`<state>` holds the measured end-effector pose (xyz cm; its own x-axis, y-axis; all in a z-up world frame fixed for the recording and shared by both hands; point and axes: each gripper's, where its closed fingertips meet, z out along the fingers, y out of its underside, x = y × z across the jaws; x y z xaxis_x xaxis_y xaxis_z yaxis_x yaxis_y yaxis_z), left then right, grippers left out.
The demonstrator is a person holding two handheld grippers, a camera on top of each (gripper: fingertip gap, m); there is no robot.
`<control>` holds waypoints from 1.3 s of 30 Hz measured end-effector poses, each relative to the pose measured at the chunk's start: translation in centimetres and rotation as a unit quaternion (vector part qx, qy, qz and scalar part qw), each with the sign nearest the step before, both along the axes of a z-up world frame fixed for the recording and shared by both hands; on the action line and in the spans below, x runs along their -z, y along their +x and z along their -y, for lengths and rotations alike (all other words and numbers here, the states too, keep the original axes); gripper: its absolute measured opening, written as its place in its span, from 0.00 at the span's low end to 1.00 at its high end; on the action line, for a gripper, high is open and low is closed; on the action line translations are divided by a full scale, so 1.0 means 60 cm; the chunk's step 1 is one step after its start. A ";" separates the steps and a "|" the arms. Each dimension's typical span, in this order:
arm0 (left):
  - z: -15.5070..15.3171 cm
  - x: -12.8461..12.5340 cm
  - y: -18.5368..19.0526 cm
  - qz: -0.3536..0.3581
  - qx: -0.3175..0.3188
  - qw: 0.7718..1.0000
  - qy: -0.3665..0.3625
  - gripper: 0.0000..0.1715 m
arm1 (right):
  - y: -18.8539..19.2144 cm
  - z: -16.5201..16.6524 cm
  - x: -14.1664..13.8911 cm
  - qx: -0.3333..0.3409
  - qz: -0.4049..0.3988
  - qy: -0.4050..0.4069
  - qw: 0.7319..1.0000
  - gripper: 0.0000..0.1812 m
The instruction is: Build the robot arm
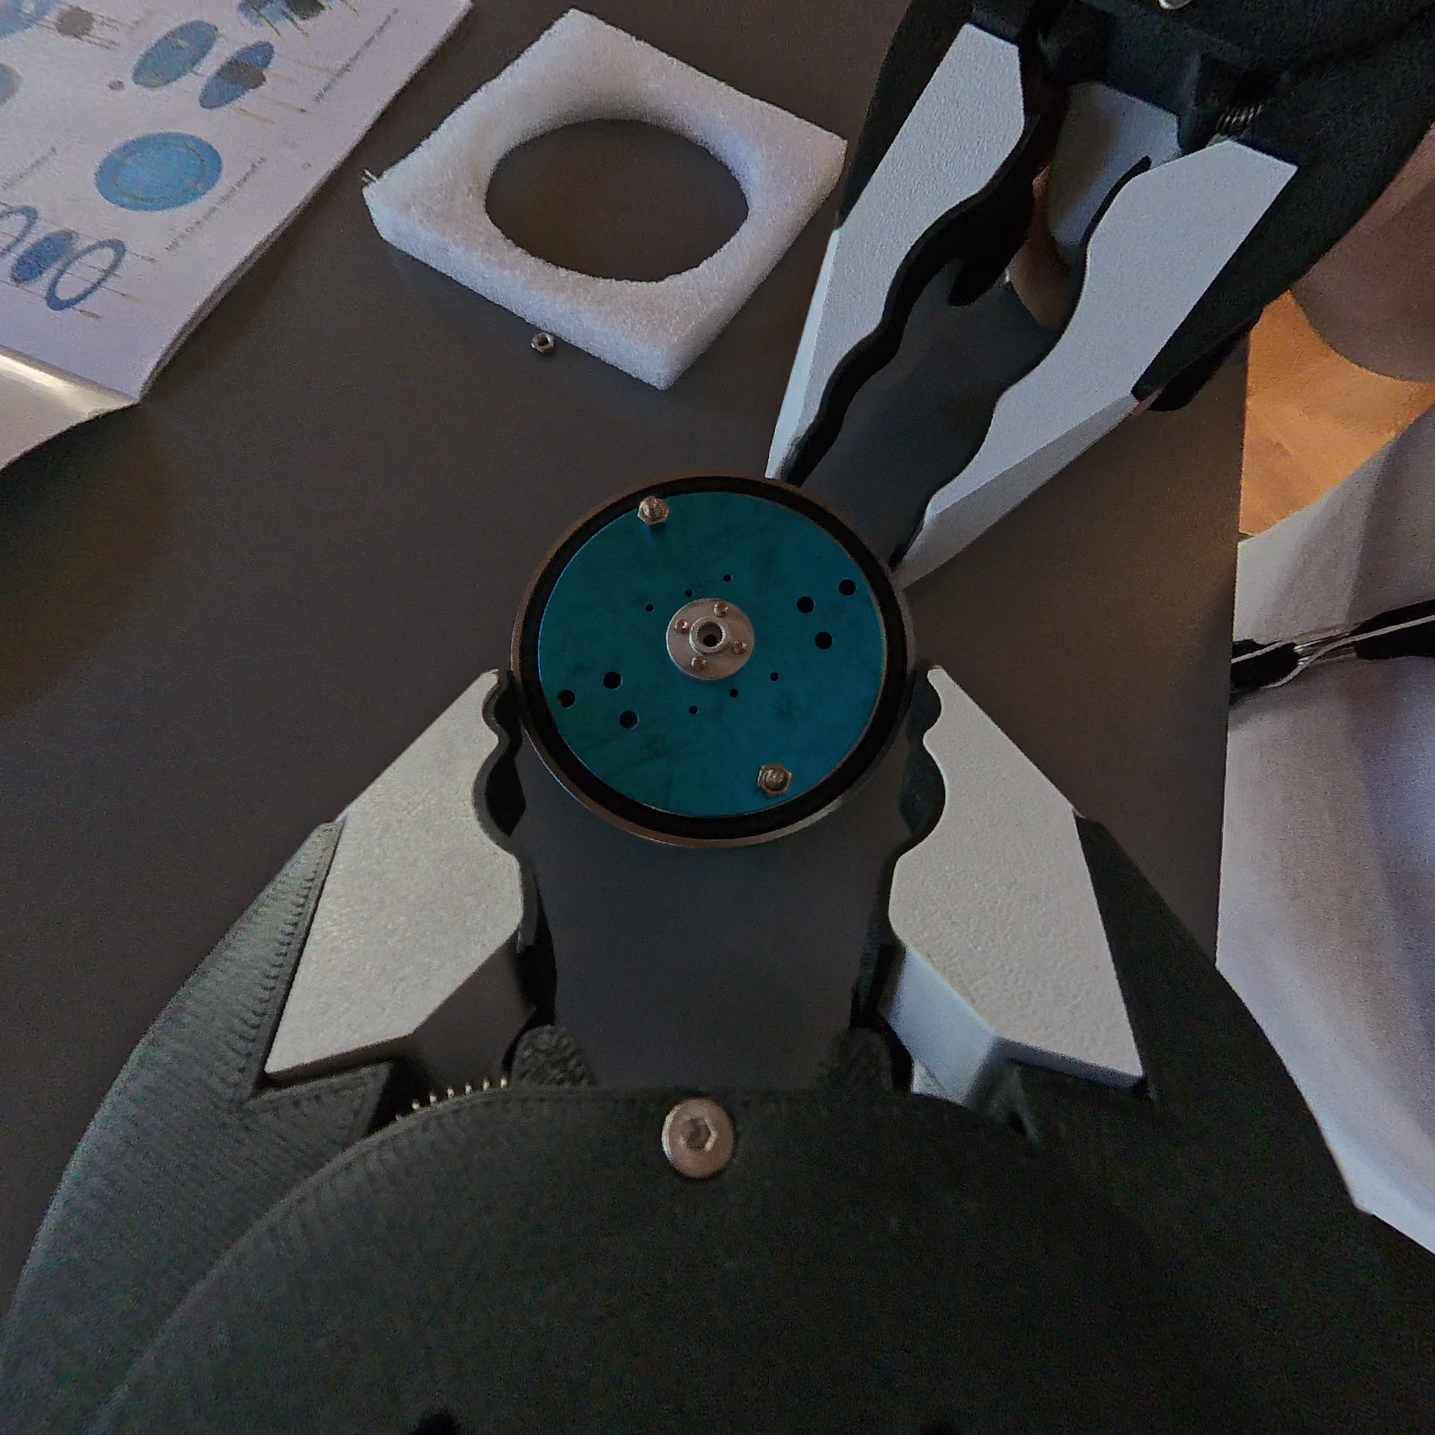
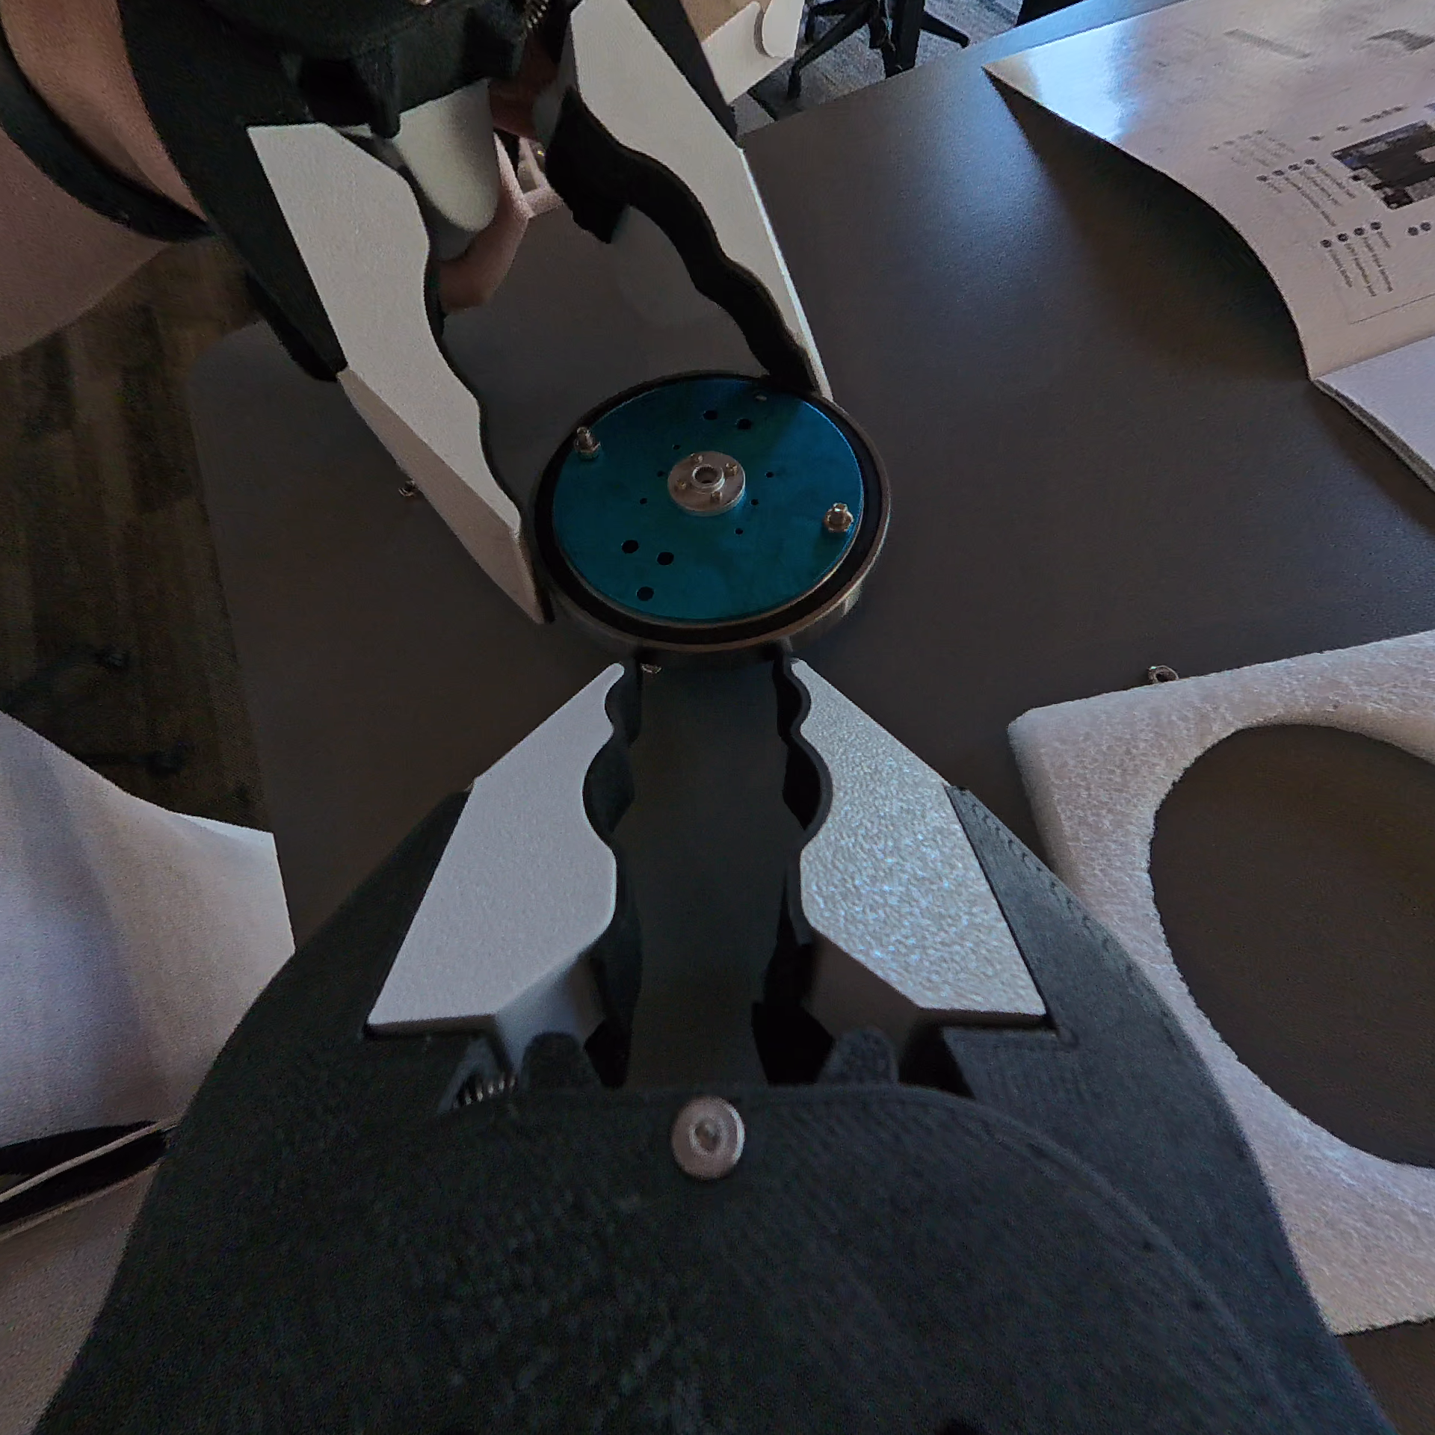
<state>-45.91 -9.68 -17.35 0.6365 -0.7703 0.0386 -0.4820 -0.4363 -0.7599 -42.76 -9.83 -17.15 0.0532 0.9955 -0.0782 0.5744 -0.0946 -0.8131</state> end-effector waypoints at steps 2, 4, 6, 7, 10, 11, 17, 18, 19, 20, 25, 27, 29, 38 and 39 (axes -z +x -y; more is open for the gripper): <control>0.002 -0.008 -0.002 -0.009 -0.006 1.000 0.026 0.60 | 0.000 0.000 -0.001 -0.001 -0.003 -0.006 1.000 0.19; 0.009 -0.017 -0.011 -0.037 -0.014 0.997 0.060 0.61 | 0.000 0.000 -0.001 -0.001 -0.004 -0.007 1.000 0.19; 0.015 -0.029 -0.026 -0.095 -0.023 0.988 0.120 0.59 | 0.000 0.000 -0.001 -0.001 -0.003 -0.008 1.000 0.19; 0.018 -0.035 -0.031 -0.128 -0.022 0.979 0.155 0.56 | 0.000 0.000 -0.001 -0.002 -0.003 -0.009 1.000 0.19; 0.031 -0.044 -0.023 -0.198 -0.001 0.951 0.237 0.47 | -0.001 0.000 0.000 -0.004 -0.002 -0.013 1.000 0.19; 0.033 -0.043 -0.020 -0.223 0.009 0.939 0.261 0.45 | -0.001 0.001 0.000 -0.005 -0.002 -0.015 1.000 0.19; 0.037 -0.013 -0.009 -0.401 0.106 0.824 0.386 0.22 | -0.001 0.002 0.002 -0.009 0.002 -0.015 1.000 0.20; 0.038 -0.008 -0.004 -0.412 0.117 0.812 0.396 0.18 | -0.001 0.002 0.003 -0.010 0.003 -0.014 1.000 0.20; 0.038 -0.007 0.001 -0.417 0.124 0.802 0.410 0.16 | -0.001 0.002 0.003 -0.010 0.004 -0.013 1.000 0.20; 0.038 -0.005 0.004 -0.422 0.129 0.795 0.417 0.14 | -0.001 0.002 0.003 -0.009 0.005 -0.012 1.000 0.20; 0.031 -0.004 0.006 -0.424 0.114 0.791 0.425 0.12 | 0.000 0.004 0.005 -0.011 0.008 -0.011 1.000 0.20; 0.030 -0.008 0.007 -0.403 0.101 0.807 0.420 0.11 | 0.000 0.005 0.006 -0.013 0.010 -0.010 1.000 0.20; 0.029 -0.012 0.006 -0.390 0.091 0.817 0.415 0.11 | -0.001 0.006 0.006 -0.014 0.010 -0.006 1.000 0.20; 0.024 -0.024 0.002 -0.357 0.051 0.839 0.408 0.09 | -0.011 0.009 0.009 -0.011 0.016 -0.002 1.000 0.17; 0.023 -0.025 0.000 -0.353 0.046 0.842 0.406 0.09 | -0.011 0.009 0.008 -0.011 0.014 -0.002 1.000 0.17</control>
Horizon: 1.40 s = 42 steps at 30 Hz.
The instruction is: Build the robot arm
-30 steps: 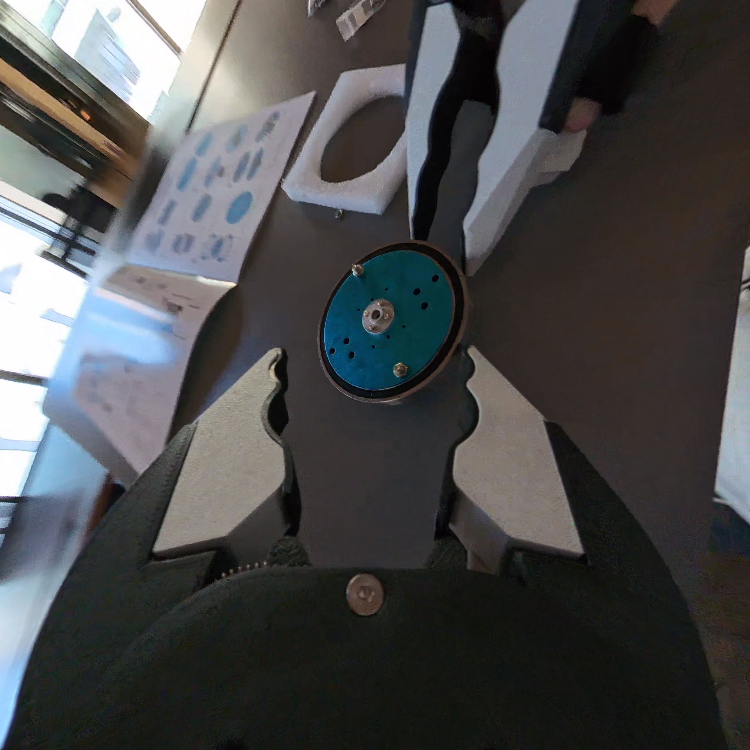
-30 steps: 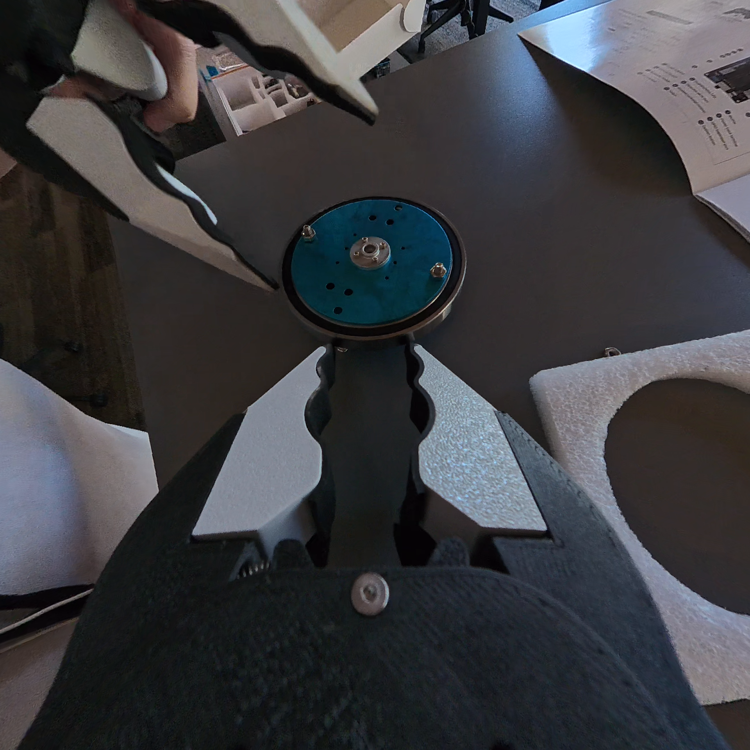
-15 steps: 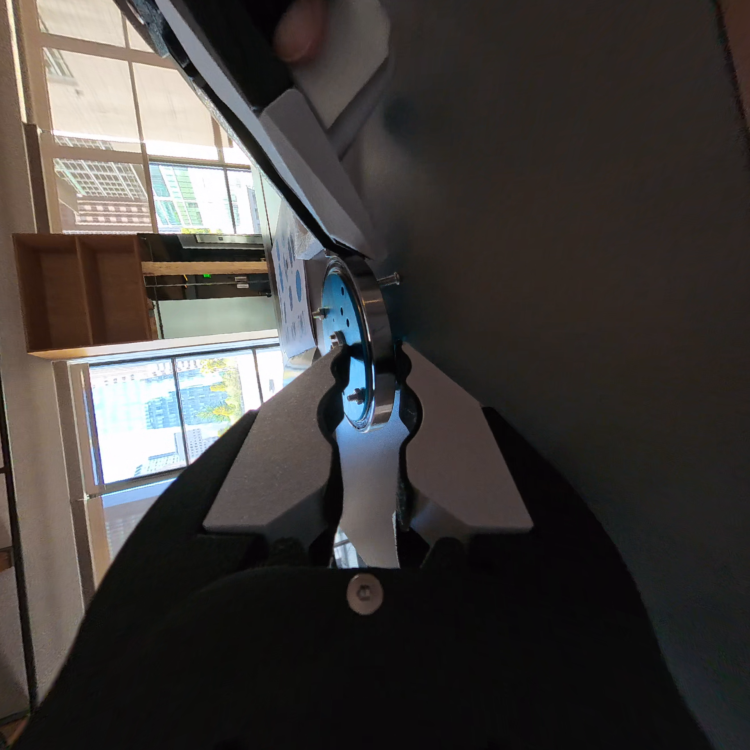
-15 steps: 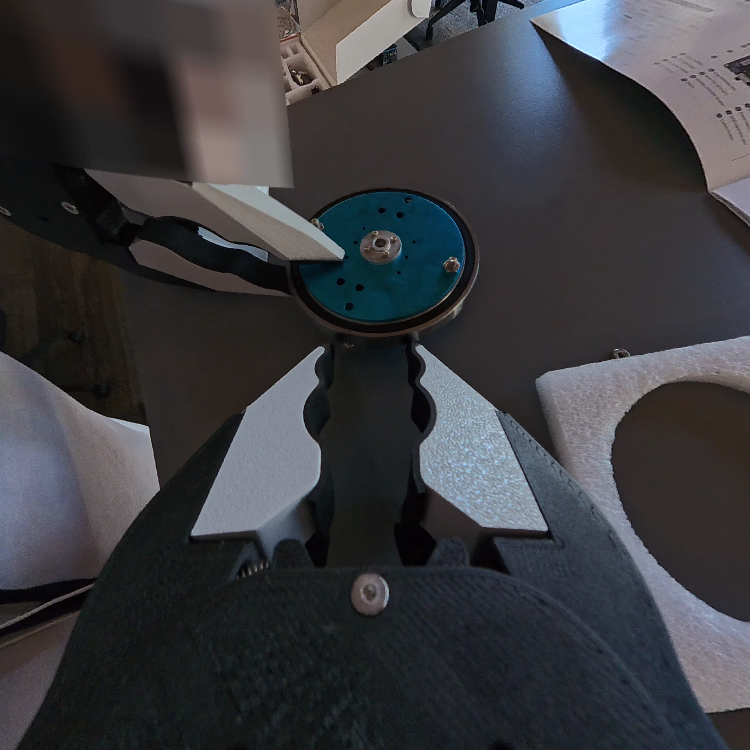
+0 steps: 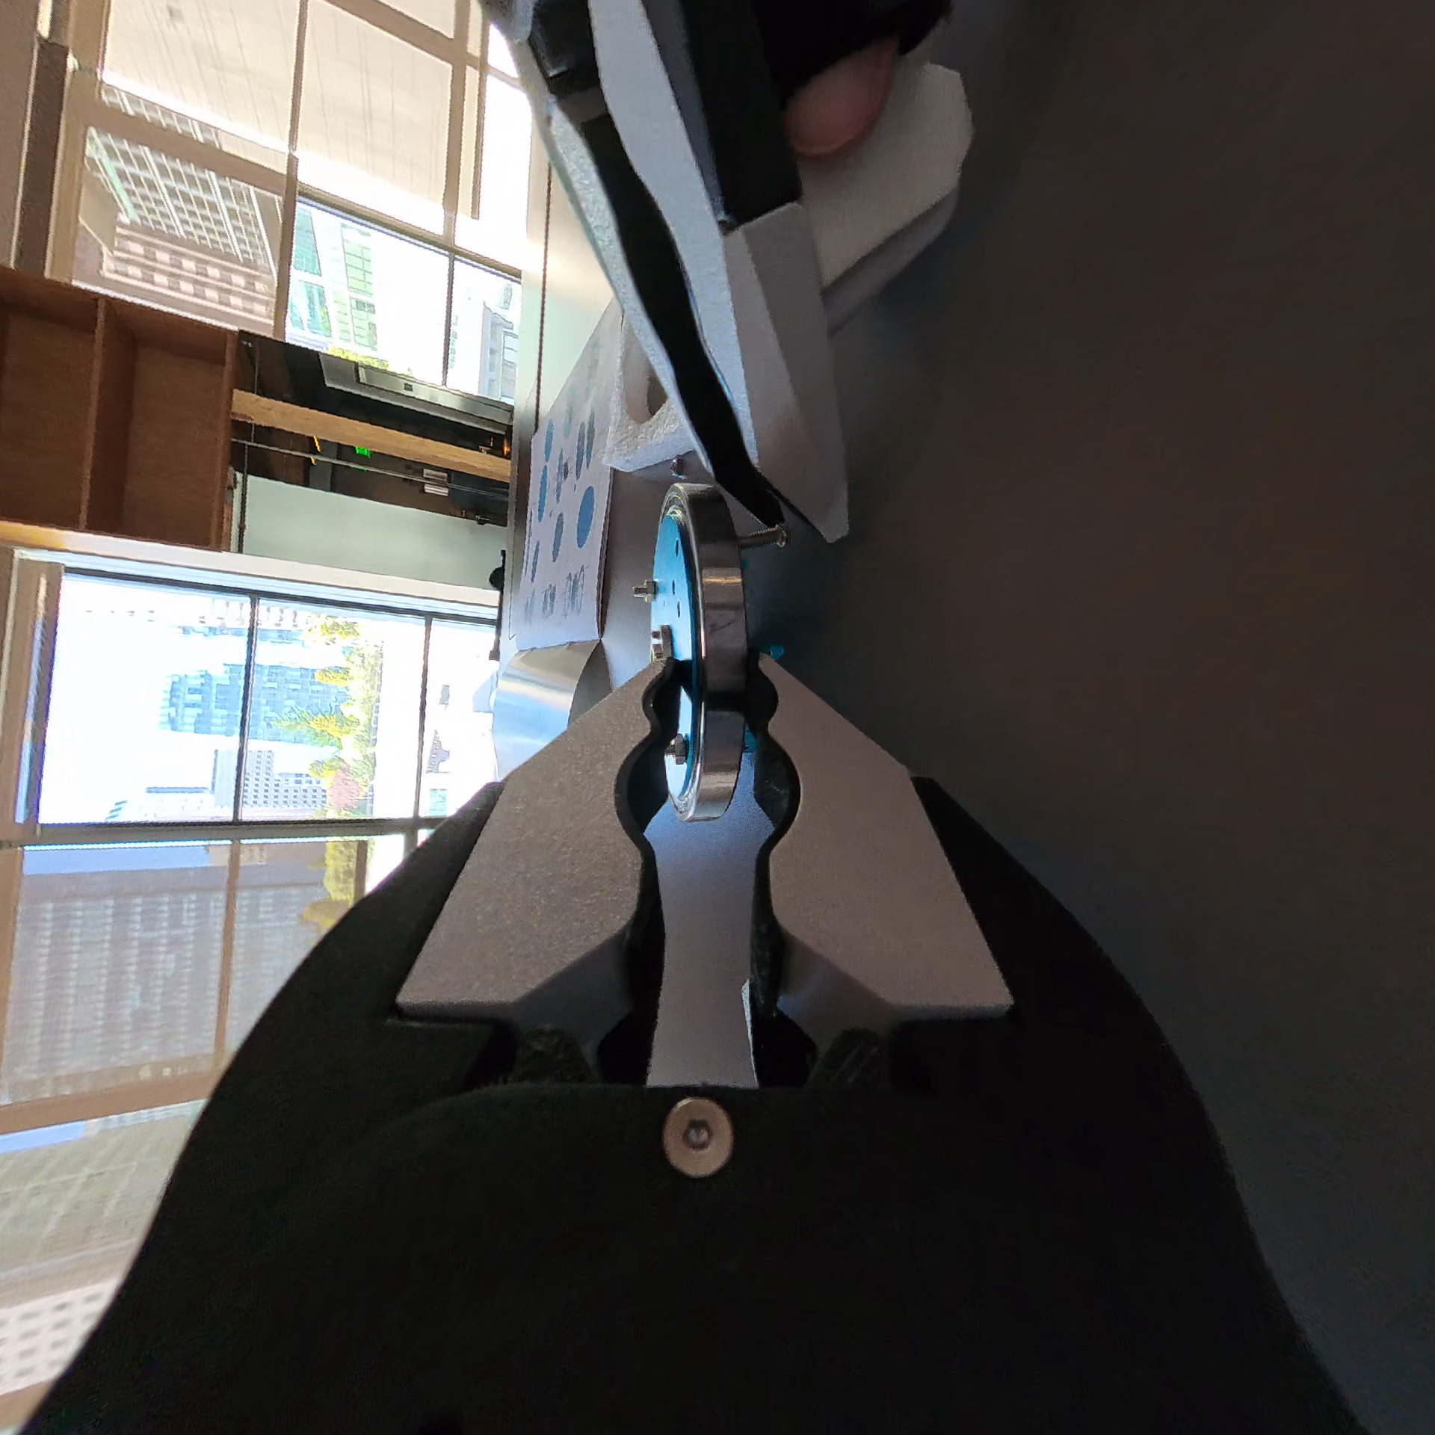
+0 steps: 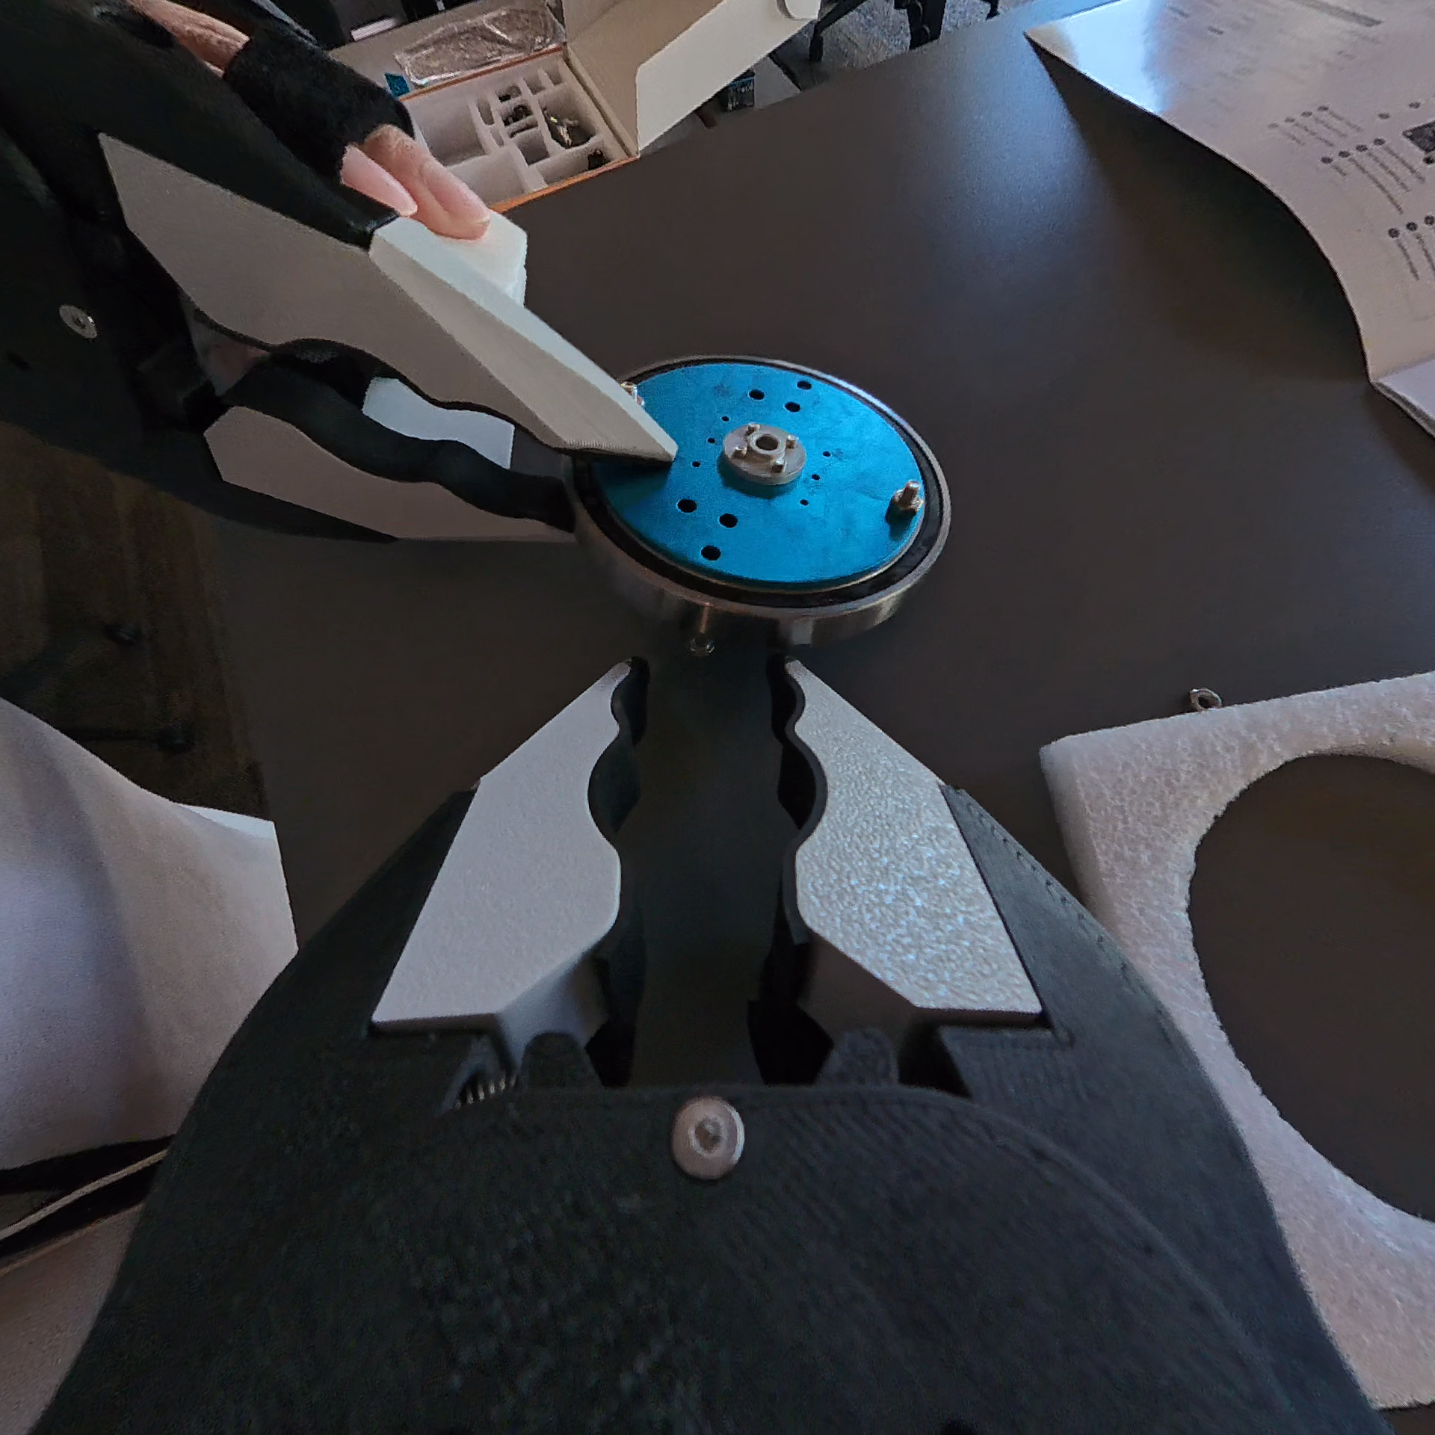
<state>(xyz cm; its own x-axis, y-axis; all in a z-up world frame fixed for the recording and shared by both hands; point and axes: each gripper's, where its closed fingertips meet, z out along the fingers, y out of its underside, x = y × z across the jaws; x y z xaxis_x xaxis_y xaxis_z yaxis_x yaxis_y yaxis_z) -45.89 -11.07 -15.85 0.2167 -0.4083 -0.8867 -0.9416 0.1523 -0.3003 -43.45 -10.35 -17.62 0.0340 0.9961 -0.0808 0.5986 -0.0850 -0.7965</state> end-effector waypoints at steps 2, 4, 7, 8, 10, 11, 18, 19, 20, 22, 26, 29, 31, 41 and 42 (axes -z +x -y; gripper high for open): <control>-0.001 -0.002 -0.001 0.008 -0.004 1.000 0.000 0.09 | -0.001 0.001 -0.002 -0.002 -0.005 0.000 1.000 0.17; -0.001 -0.004 -0.002 0.015 -0.007 1.000 -0.003 0.09 | -0.001 0.001 -0.005 -0.004 -0.009 0.001 1.000 0.17; -0.003 -0.007 -0.003 0.026 -0.010 1.000 -0.009 0.09 | 0.000 -0.001 -0.010 -0.008 -0.017 0.019 1.000 0.18; -0.003 -0.008 -0.004 0.032 -0.011 0.999 -0.012 0.08 | 0.000 -0.003 -0.012 -0.009 -0.019 0.033 0.999 0.21; -0.005 -0.011 -0.007 0.045 -0.014 0.999 -0.021 0.08 | 0.001 -0.002 -0.016 -0.021 -0.018 0.069 0.997 0.25; -0.005 -0.012 -0.008 0.051 -0.015 0.998 -0.025 0.08 | 0.002 -0.005 -0.018 -0.022 -0.016 0.094 0.995 0.26; -0.010 -0.020 -0.015 0.080 -0.017 0.995 -0.048 0.08 | -0.001 -0.023 -0.060 -0.088 -0.047 0.344 0.934 0.37; -0.010 -0.021 -0.015 0.082 -0.016 0.995 -0.050 0.08 | -0.002 -0.023 -0.062 -0.108 -0.044 0.378 0.918 0.36; -0.010 -0.021 -0.015 0.082 -0.016 0.995 -0.051 0.08 | -0.003 -0.024 -0.062 -0.124 -0.037 0.410 0.903 0.33; -0.011 -0.022 -0.015 0.082 -0.016 0.995 -0.053 0.07 | -0.008 -0.026 -0.070 -0.148 -0.035 0.473 0.868 0.32; -0.011 -0.024 -0.015 0.085 -0.016 0.995 -0.056 0.07 | -0.020 -0.008 -0.077 -0.195 -0.060 0.519 0.830 0.29; -0.011 -0.025 -0.015 0.085 -0.016 0.995 -0.059 0.07 | -0.026 -0.006 -0.065 -0.213 -0.051 0.525 0.823 0.30; -0.012 -0.026 -0.014 0.086 -0.015 0.994 -0.060 0.07 | -0.030 -0.013 -0.059 -0.213 -0.042 0.532 0.818 0.29; -0.012 -0.030 -0.009 0.089 -0.013 0.994 -0.063 0.07 | -0.037 -0.014 -0.057 -0.215 -0.053 0.530 0.818 0.17; -0.012 -0.031 -0.009 0.090 -0.012 0.994 -0.063 0.07 | -0.038 -0.012 -0.058 -0.216 -0.055 0.530 0.818 0.17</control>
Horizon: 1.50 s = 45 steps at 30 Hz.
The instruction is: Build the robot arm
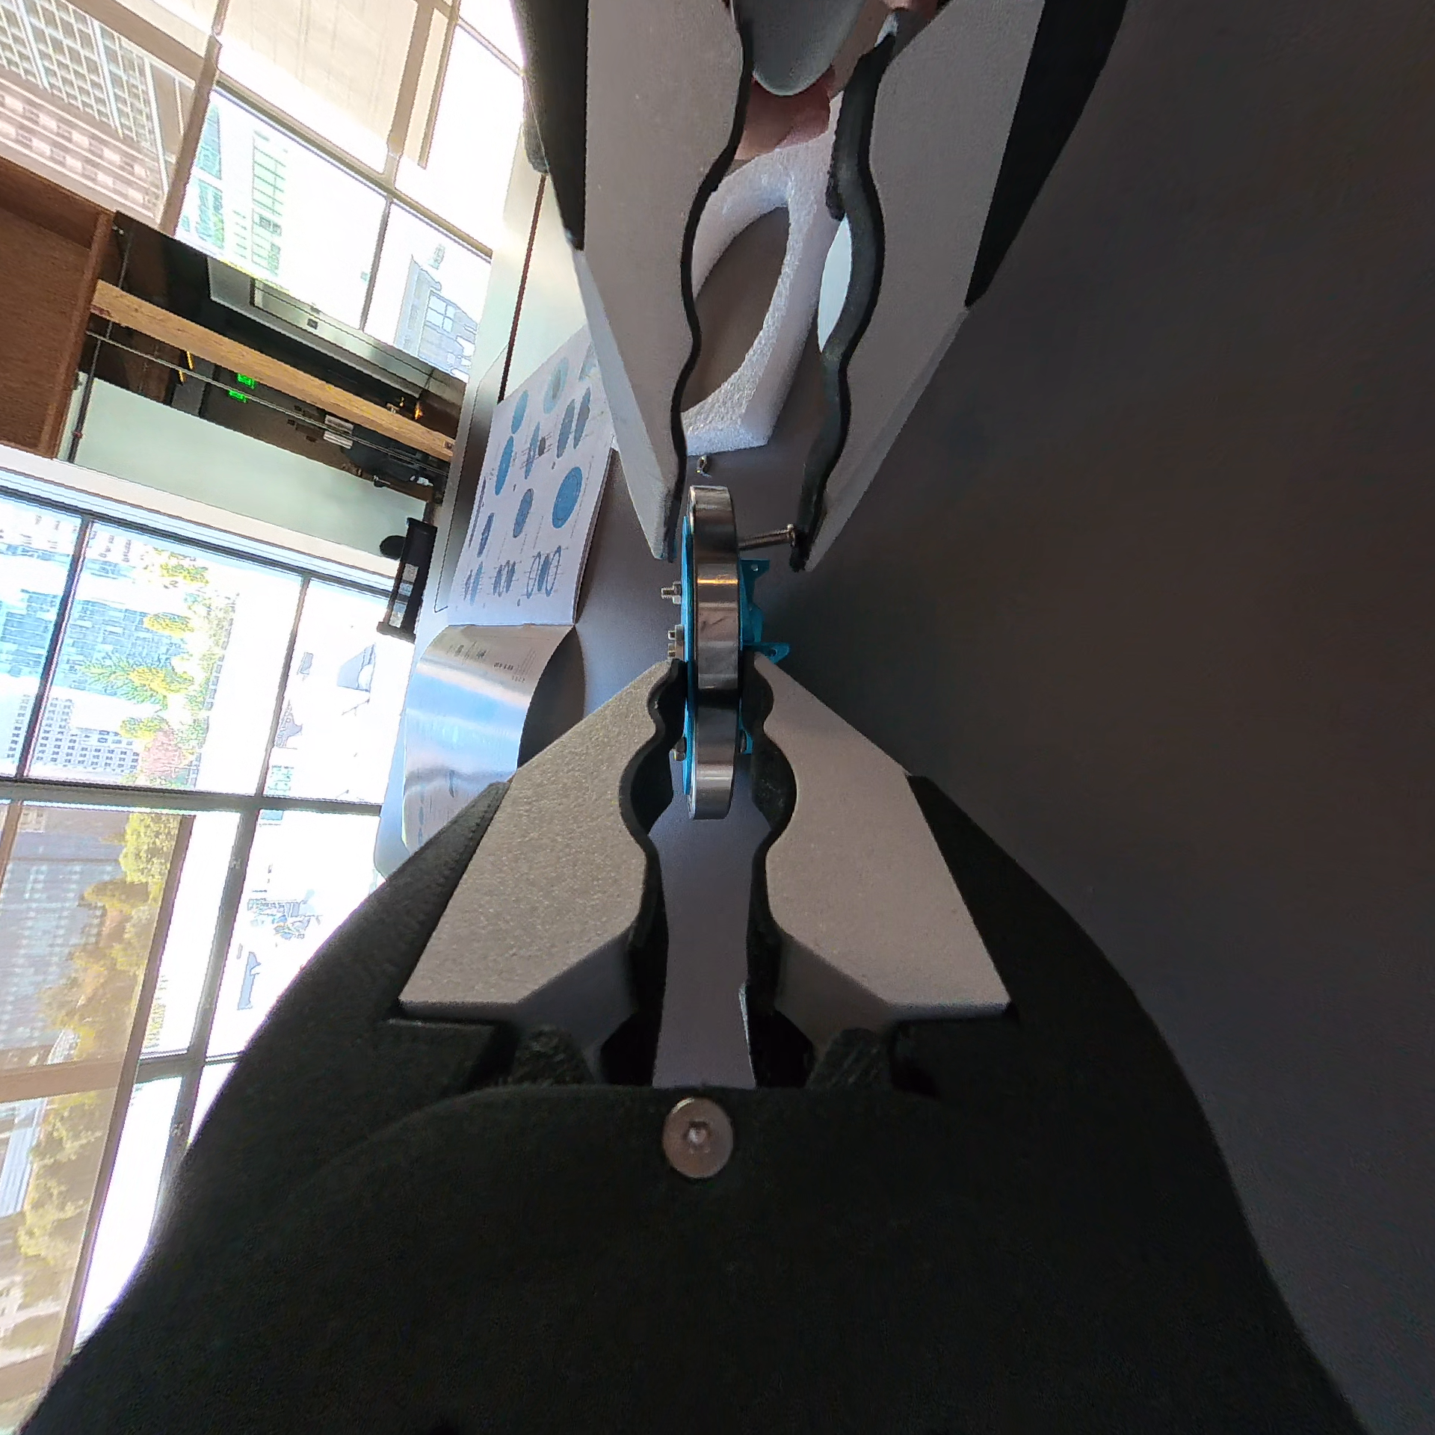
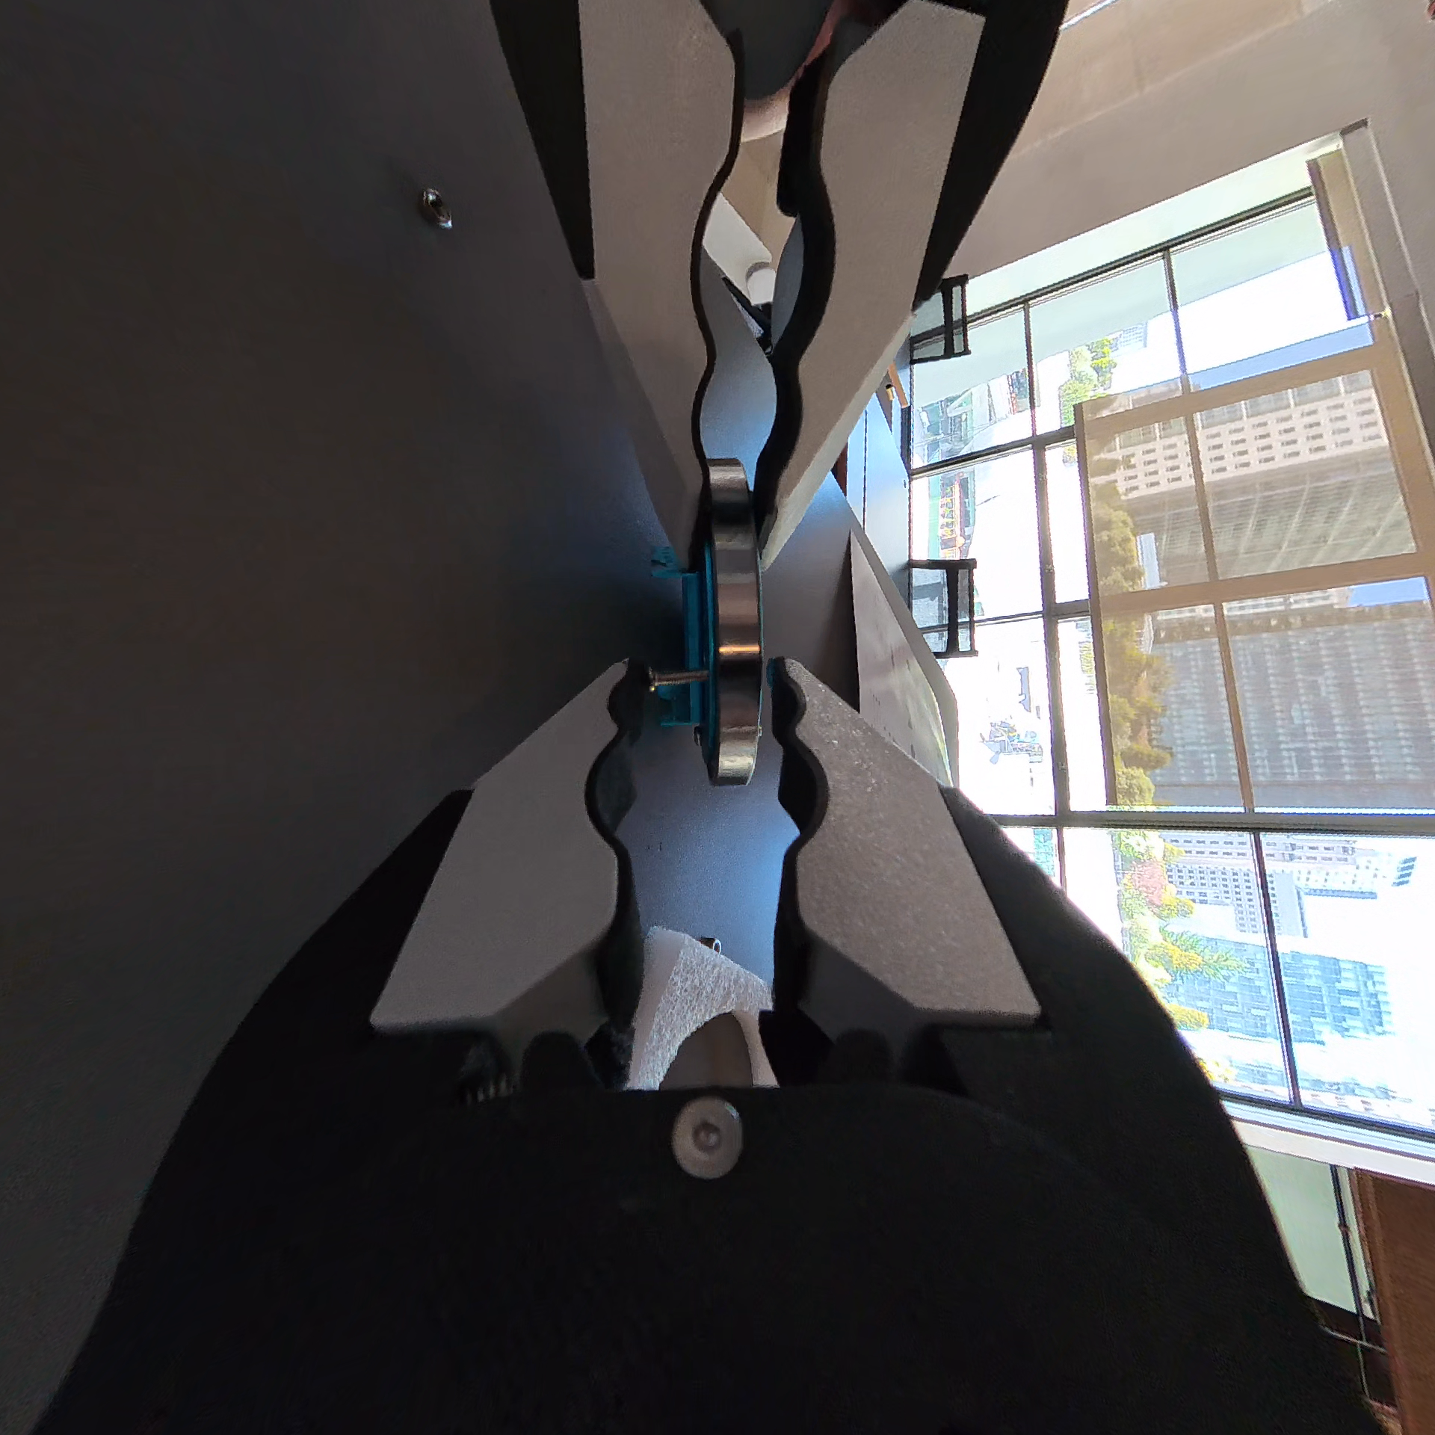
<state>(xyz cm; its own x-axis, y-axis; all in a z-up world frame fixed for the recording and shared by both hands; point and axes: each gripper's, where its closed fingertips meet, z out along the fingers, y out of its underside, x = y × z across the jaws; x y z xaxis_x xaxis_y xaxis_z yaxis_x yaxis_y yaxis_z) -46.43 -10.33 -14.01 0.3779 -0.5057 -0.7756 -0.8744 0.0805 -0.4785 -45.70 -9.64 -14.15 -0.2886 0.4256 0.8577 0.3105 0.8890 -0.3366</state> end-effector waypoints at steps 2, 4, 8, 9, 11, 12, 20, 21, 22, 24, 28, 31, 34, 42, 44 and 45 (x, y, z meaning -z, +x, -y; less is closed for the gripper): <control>0.001 -0.001 0.001 0.000 0.001 1.000 0.000 0.07 | -0.001 0.001 0.001 0.002 0.001 0.004 1.000 0.17; 0.001 -0.001 0.001 -0.001 0.002 1.000 0.001 0.07 | -0.003 0.001 0.001 0.002 -0.002 0.009 1.000 0.17; 0.001 -0.003 0.003 -0.002 0.003 1.000 0.001 0.07 | -0.004 -0.007 0.001 0.018 -0.002 0.004 1.000 0.16; 0.001 -0.003 0.004 -0.001 0.003 1.000 0.000 0.07 | -0.003 -0.010 0.000 0.024 -0.005 0.004 1.000 0.16; 0.002 -0.004 0.004 -0.001 0.004 1.000 0.000 0.07 | -0.003 -0.010 -0.002 0.024 -0.007 -0.005 1.000 0.15; 0.002 -0.004 0.004 -0.001 0.004 1.000 -0.001 0.07 | -0.003 -0.010 -0.004 0.025 -0.009 -0.012 1.000 0.15; 0.004 -0.006 0.009 0.000 0.005 1.000 0.002 0.07 | -0.007 -0.019 -0.014 0.058 -0.029 -0.036 0.997 0.15; 0.004 -0.007 0.010 0.000 0.006 1.000 0.003 0.07 | -0.006 -0.020 -0.014 0.061 -0.031 -0.046 0.997 0.15; 0.004 -0.007 0.011 0.001 0.007 1.000 0.004 0.07 | -0.006 -0.021 -0.014 0.063 -0.033 -0.053 0.996 0.15; 0.004 -0.008 0.012 0.003 0.008 1.000 0.006 0.07 | -0.005 -0.024 -0.013 0.065 -0.034 -0.060 0.995 0.15; 0.002 -0.009 0.014 0.005 0.008 1.000 0.011 0.07 | -0.003 -0.024 -0.006 0.066 -0.021 -0.066 0.995 0.09; 0.003 -0.009 0.016 0.013 0.010 1.000 0.018 0.07 | -0.002 -0.023 -0.005 0.064 -0.019 -0.071 0.995 0.09; 0.004 -0.010 0.017 0.029 0.010 0.999 0.027 0.07 | -0.002 -0.024 -0.006 0.057 -0.019 -0.045 0.997 0.08; 0.024 -0.024 -0.036 0.220 -0.016 0.972 -0.076 0.29 | -0.001 -0.019 -0.006 0.011 -0.019 0.073 0.997 0.08; 0.019 -0.018 -0.054 0.306 -0.020 0.939 -0.154 0.38 | -0.001 -0.019 -0.007 -0.012 -0.017 0.115 0.993 0.08; 0.016 -0.014 -0.059 0.341 -0.016 0.920 -0.191 0.42 | -0.001 -0.021 -0.006 -0.022 -0.013 0.129 0.991 0.08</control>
